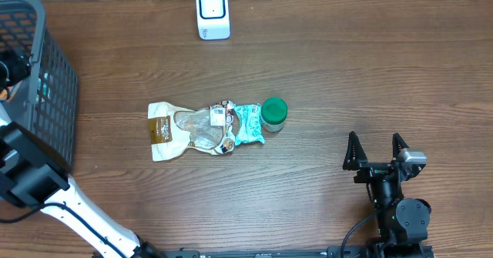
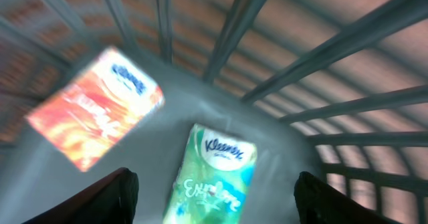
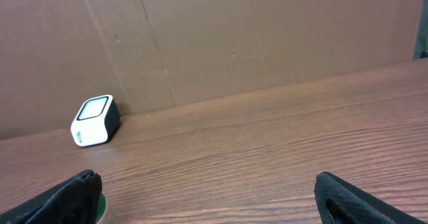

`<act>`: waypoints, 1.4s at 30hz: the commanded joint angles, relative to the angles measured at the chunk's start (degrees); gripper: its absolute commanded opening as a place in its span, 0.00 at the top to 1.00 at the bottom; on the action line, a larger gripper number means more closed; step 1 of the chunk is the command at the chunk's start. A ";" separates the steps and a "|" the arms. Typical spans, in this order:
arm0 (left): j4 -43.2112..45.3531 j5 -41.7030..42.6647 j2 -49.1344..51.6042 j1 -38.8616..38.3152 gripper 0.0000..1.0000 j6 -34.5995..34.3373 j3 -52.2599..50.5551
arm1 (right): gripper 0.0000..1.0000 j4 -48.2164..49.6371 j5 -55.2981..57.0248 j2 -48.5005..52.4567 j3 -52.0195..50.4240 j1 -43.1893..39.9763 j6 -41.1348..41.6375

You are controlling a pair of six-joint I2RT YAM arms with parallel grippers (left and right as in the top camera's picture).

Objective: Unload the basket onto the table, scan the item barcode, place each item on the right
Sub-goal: 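Withdraw the left gripper into the basket toward the white tissue pack, then carry the white tissue pack out and release it left of the bag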

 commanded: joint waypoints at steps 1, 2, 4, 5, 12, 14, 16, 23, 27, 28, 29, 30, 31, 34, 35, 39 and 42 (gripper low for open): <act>-0.44 -2.21 3.17 -0.48 0.23 2.29 0.02 | 0.00 0.20 0.07 -0.42 -0.59 -0.20 -0.09; -0.55 -2.19 4.26 -0.55 0.23 2.80 0.02 | 0.00 0.20 0.09 -0.42 -0.59 -0.20 -0.07; -0.87 -2.19 5.75 -0.79 0.24 3.06 0.02 | 0.00 0.20 0.09 -0.42 -0.59 -0.20 -0.09; -1.07 -2.19 6.93 -1.09 0.27 3.04 0.02 | 0.00 0.20 0.09 -0.42 -0.59 -0.20 -0.07; -3.26 -2.25 9.16 -1.88 0.58 2.78 -0.33 | 0.00 0.20 0.09 -0.42 -0.59 -0.20 -0.09; -3.98 -2.32 9.14 -1.90 0.88 2.38 -0.26 | 0.00 0.20 0.09 -0.42 -0.59 -0.20 -0.07; -5.40 -2.43 8.76 -1.84 0.96 0.81 0.50 | 0.00 0.20 0.07 -0.42 -0.59 -0.20 -0.09; -12.90 -2.32 -0.94 -1.73 0.96 -3.72 11.06 | 0.00 0.20 0.07 -0.42 -0.59 -0.20 -0.09; -18.23 -2.32 -9.55 -1.92 0.96 -5.18 16.85 | 0.00 0.20 0.07 -0.42 -0.59 -0.20 -0.07; -20.13 -2.34 -14.32 -2.25 0.96 -5.18 18.40 | 0.00 0.20 0.07 -0.42 -0.59 -0.20 -0.07; -20.96 -2.34 -17.05 -2.43 0.96 -5.18 18.75 | 0.00 0.20 0.07 -0.42 -0.59 -0.20 -0.07; -21.66 -2.32 -19.26 -2.69 0.96 -5.20 18.82 | 0.00 0.20 0.09 -0.42 -0.59 -0.20 -0.09; -22.58 -2.32 -22.16 -2.95 0.96 -5.35 18.82 | 0.00 0.20 0.09 -0.42 -0.59 -0.20 -0.07; -26.34 -1.66 -29.68 -4.33 0.96 -6.45 18.82 | 0.00 0.20 0.09 -0.42 -0.59 -0.20 -0.09; -28.04 -0.74 -32.09 -5.29 0.96 -6.51 18.82 | 0.00 0.20 0.09 -0.42 -0.59 -0.20 -0.09; -34.10 0.85 -35.89 -10.05 0.95 -6.62 18.82 | 0.00 0.20 0.07 -0.42 -0.59 -0.20 -0.07; -41.94 0.42 -35.39 -16.44 0.96 -6.14 17.66 | 0.00 0.20 0.09 -0.42 -0.59 -0.20 -0.07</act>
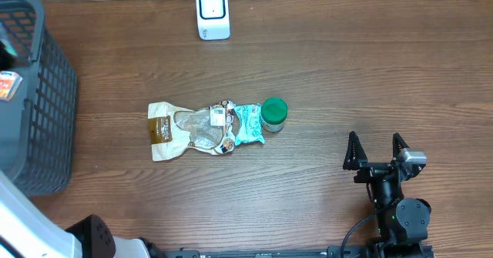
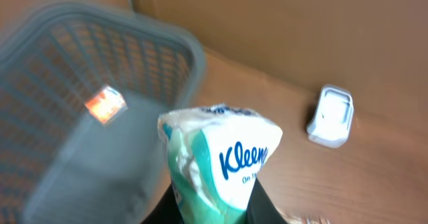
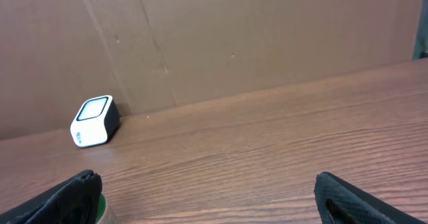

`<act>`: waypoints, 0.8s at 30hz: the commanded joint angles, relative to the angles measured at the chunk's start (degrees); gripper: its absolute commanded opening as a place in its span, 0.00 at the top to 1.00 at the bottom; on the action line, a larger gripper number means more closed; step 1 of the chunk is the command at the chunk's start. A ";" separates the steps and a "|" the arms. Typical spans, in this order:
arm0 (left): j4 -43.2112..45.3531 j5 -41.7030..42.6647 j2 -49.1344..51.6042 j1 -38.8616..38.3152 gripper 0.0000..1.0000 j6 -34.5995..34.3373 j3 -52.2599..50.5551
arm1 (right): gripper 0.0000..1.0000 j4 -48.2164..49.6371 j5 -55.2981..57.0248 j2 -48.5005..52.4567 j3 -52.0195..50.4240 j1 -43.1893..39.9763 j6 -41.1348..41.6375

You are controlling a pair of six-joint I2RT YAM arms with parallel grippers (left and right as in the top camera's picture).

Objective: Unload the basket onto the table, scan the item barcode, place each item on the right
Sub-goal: 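Carry the white tissue pack out and release it left of the bag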

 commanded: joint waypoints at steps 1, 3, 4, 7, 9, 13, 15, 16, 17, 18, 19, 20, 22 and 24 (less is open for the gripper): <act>-4.72 0.66 3.93 -5.64 0.96 -0.31 -3.56 | 0.00 0.22 0.11 -0.42 -0.59 -0.20 -0.07; -5.05 0.66 3.98 -8.61 0.96 -0.33 -7.48 | 0.00 0.22 0.13 -0.42 -0.59 -0.20 -0.09; -4.81 0.66 3.98 -9.75 0.96 -0.33 -9.35 | 0.00 0.22 0.11 -0.42 -0.59 -0.20 -0.09; -3.04 0.66 3.98 -13.31 0.96 -0.39 -17.51 | 0.00 0.22 0.13 -0.42 -0.59 -0.20 -0.09; -0.31 0.59 3.98 -15.85 0.96 -1.42 -24.92 | 0.00 0.22 0.13 -0.42 -0.59 -0.20 -0.07; 6.16 0.44 3.93 -17.90 0.96 -4.81 -35.34 | 0.00 0.22 0.13 -0.42 -0.59 -0.20 -0.07; 9.22 0.35 3.93 -17.90 0.96 -5.97 -38.69 | 0.00 0.22 0.13 -0.42 -0.59 -0.20 -0.07; 10.62 -0.31 3.93 -17.88 0.96 -6.82 -40.11 | 0.00 0.22 0.13 -0.42 -0.59 -0.20 -0.07; 11.72 -1.31 3.93 -17.88 0.96 -7.76 -41.11 | 0.00 0.22 0.13 -0.42 -0.59 -0.20 -0.09; 13.79 -2.67 3.93 -17.88 0.95 -8.59 -42.58 | 0.00 0.22 0.13 -0.42 -0.59 -0.20 -0.09; 16.15 -3.43 3.93 -17.88 0.96 -8.79 -43.80 | 0.00 0.22 0.13 -0.42 -0.59 -0.20 -0.07; 18.08 -3.89 3.93 -17.88 0.95 -8.87 -44.72 | 0.00 0.22 0.11 -0.42 -0.59 -0.20 -0.07; 24.90 -3.87 3.96 -17.88 0.96 -9.44 -47.84 | 0.00 0.22 0.13 -0.42 -0.59 -0.20 -0.07; 29.62 -3.91 3.96 -17.88 0.96 -9.90 -50.25 | 0.00 0.22 0.11 -0.42 -0.59 -0.20 -0.07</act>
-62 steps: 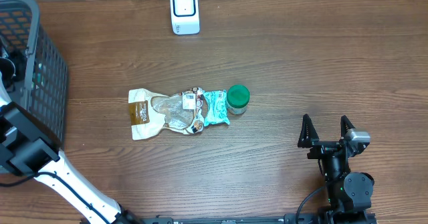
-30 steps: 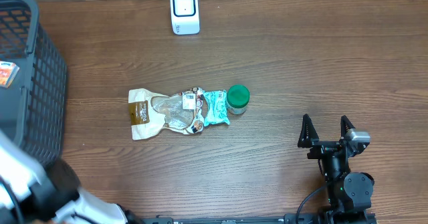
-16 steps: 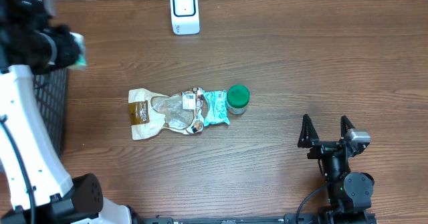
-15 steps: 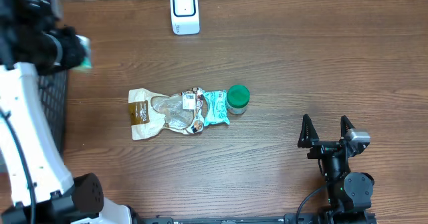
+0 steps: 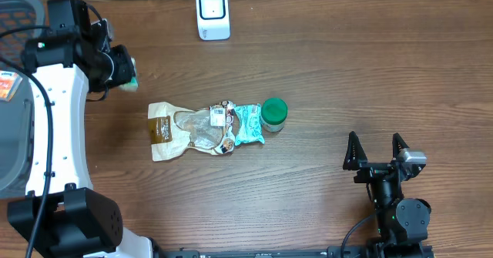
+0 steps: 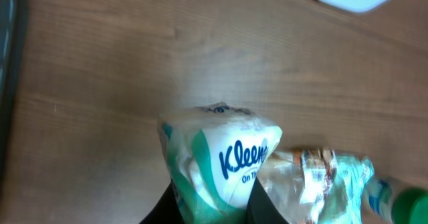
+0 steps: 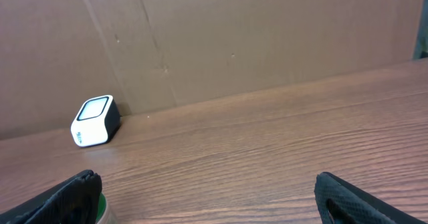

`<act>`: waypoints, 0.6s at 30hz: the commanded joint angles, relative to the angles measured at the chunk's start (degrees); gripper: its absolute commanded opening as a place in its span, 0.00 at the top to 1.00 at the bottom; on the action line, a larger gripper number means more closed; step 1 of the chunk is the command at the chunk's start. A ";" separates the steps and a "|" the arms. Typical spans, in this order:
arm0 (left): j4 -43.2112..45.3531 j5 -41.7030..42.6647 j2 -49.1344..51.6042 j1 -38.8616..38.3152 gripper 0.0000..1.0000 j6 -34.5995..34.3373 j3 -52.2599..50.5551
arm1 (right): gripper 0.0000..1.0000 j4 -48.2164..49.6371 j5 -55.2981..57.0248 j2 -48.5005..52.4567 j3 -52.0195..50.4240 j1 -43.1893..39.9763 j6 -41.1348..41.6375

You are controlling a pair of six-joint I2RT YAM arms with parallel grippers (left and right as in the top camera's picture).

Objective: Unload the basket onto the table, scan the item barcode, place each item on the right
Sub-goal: 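Carry the white tissue pack out and release it left of the bag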

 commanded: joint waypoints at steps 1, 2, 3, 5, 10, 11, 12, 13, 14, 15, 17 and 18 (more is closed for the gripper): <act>7.08 -1.38 -0.57 -0.07 0.95 -2.27 -4.85 | 0.00 0.24 0.11 -0.42 -0.59 -0.20 -0.11; 9.66 -1.38 -0.57 -0.07 0.96 -2.45 -6.36 | 0.00 0.24 0.13 -0.42 -0.59 -0.20 -0.11; 11.63 -1.38 -0.48 -0.07 0.96 -3.08 -7.58 | 0.00 0.24 0.13 -0.42 -0.59 -0.20 -0.11; 15.34 -1.38 -0.35 -0.07 0.96 -3.98 -10.78 | 0.00 0.24 0.13 -0.42 -0.59 -0.20 -0.11; 15.08 -1.44 0.24 -0.07 0.95 -3.41 -14.23 | 0.00 0.24 0.13 -0.42 -0.59 -0.20 -0.11; 14.97 -1.51 0.24 -0.04 0.95 -2.95 -14.99 | 0.00 0.24 0.11 -0.42 -0.59 -0.20 -0.11; 14.95 -2.32 0.26 -0.04 0.90 -2.60 -16.17 | 0.00 0.24 0.13 -0.42 -0.59 -0.20 -0.13; 15.04 -3.21 0.26 -0.04 0.87 -2.62 -16.90 | 0.00 0.24 0.11 -0.42 -0.59 -0.20 -0.13; 15.21 -4.31 0.26 -0.04 0.85 -2.60 -17.81 | 0.00 0.24 0.11 -0.42 -0.59 -0.20 -0.11; 15.26 -5.53 0.26 -0.04 0.83 -2.58 -18.69 | 0.00 0.24 0.11 -0.42 -0.59 -0.20 -0.13; 15.02 -7.96 0.28 -0.04 0.81 -2.47 -19.89 | 0.00 0.24 0.13 -0.42 -0.59 -0.20 -0.13; 14.88 -8.41 0.28 -0.04 0.82 -2.08 -20.17 | 0.00 0.24 0.13 -0.42 -0.59 -0.20 -0.13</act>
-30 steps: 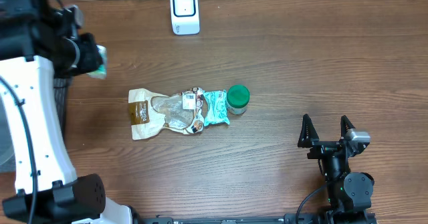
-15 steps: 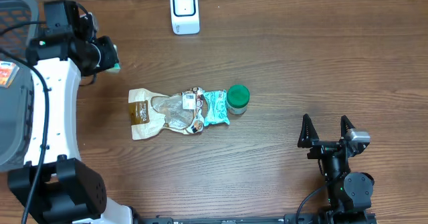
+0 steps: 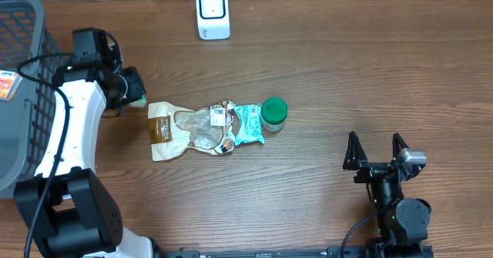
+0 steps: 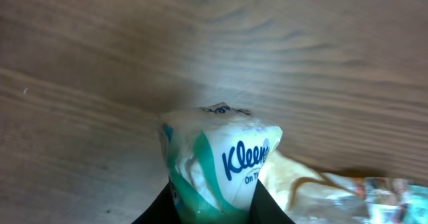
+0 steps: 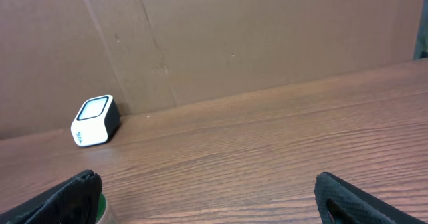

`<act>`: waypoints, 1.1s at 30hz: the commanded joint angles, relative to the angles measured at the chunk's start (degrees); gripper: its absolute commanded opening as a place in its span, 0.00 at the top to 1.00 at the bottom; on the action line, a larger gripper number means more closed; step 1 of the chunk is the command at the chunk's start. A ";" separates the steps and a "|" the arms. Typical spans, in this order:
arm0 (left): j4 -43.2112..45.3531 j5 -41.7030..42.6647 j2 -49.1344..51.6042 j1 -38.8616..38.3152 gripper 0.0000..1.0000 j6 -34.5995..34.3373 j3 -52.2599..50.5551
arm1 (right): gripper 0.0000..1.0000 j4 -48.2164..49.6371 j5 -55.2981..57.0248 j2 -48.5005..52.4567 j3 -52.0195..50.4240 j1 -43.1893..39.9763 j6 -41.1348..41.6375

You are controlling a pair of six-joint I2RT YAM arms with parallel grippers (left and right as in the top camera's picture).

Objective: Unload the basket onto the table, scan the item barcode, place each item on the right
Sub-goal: 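Carry the white tissue pack out and release it left of the bag, then reach the left gripper back into the basket toward the orange tissue pack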

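A green and white Kleenex tissue pack (image 4: 217, 160) is pinched in my left gripper (image 4: 214, 207), which is shut on it low over the table. From overhead the left gripper (image 3: 132, 96) sits just left of the pile of items, the pack mostly hidden beneath it. The white barcode scanner (image 3: 212, 13) stands at the table's far edge, and the right wrist view shows the scanner (image 5: 95, 121) too. My right gripper (image 3: 377, 152) rests open at the near right with nothing between its fingers.
A tan snack pouch (image 3: 166, 131), a clear packet (image 3: 206, 129), a teal packet (image 3: 248, 124) and a green-lidded jar (image 3: 273, 113) lie in a row mid-table. A grey mesh basket (image 3: 31, 96) at the left holds an orange pack (image 3: 8, 85).
My left gripper, still shut on the tissue pack, has moved nearer and slightly right, and lower toward the table beside the tan pouch. The right arm has not moved.
My left gripper was open inside the basket above the green and orange tissue packs. Then it was shut on the green pack, held above the basket. Then it was over the table left of the pile, and now lower beside the tan pouch.
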 commanded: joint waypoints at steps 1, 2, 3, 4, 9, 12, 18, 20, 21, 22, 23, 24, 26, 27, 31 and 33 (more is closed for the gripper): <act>-0.31 -5.16 0.28 -0.04 0.82 1.55 -2.23 | 0.00 0.22 0.13 -0.42 -0.59 -0.20 -0.04; -0.28 -5.16 0.28 -0.04 0.80 2.67 -2.89 | 0.00 0.22 0.13 -0.42 -0.59 -0.20 -0.07; -0.31 -5.16 0.28 -0.04 0.77 3.37 -3.32 | 0.00 0.22 0.11 -0.42 -0.59 -0.20 -0.07; -0.28 -5.14 0.28 -0.04 0.73 4.02 -3.72 | 0.00 0.22 0.13 -0.42 -0.59 -0.20 -0.04; -1.22 -1.38 0.28 -0.04 0.51 4.48 -4.09 | 0.00 0.22 0.13 -0.42 -0.59 -0.20 -0.04; -2.71 -1.14 0.28 -0.04 0.45 4.42 -4.09 | 0.00 0.22 0.13 -0.42 -0.59 -0.20 -0.04; -2.71 2.71 0.13 -0.04 0.34 4.15 -2.14 | 0.00 0.22 0.11 -0.42 -0.59 -0.20 -0.04; -5.25 2.99 -0.44 -0.04 0.34 4.13 2.56 | 0.00 0.22 0.11 -0.42 -0.59 -0.20 -0.04; -7.15 2.99 -0.81 -0.02 0.34 4.15 5.86 | 0.00 0.22 0.13 -0.42 -0.59 -0.20 -0.04; -8.35 2.99 -1.07 0.00 0.34 4.15 8.04 | 0.00 0.22 0.11 -0.42 -0.59 -0.20 -0.04; -10.58 2.99 -1.44 0.09 0.34 4.15 12.15 | 0.00 0.22 0.13 -0.42 -0.59 -0.20 -0.07; -13.27 2.97 -1.79 0.37 0.33 4.15 17.42 | 0.00 0.22 0.13 -0.42 -0.59 -0.20 -0.07; -16.44 2.97 -1.99 0.85 0.32 4.15 24.17 | 0.00 0.22 0.11 -0.42 -0.59 -0.20 -0.07; -18.21 2.93 -2.05 1.31 0.32 4.15 28.74 | 0.00 0.22 0.13 -0.42 -0.59 -0.20 -0.07; -22.84 2.36 -2.12 4.98 0.31 4.13 42.82 | 0.00 0.22 0.11 -0.42 -0.59 -0.20 -0.04; -24.15 2.36 -2.12 8.15 0.30 3.93 47.80 | 0.00 0.22 0.13 -0.42 -0.59 -0.20 -0.07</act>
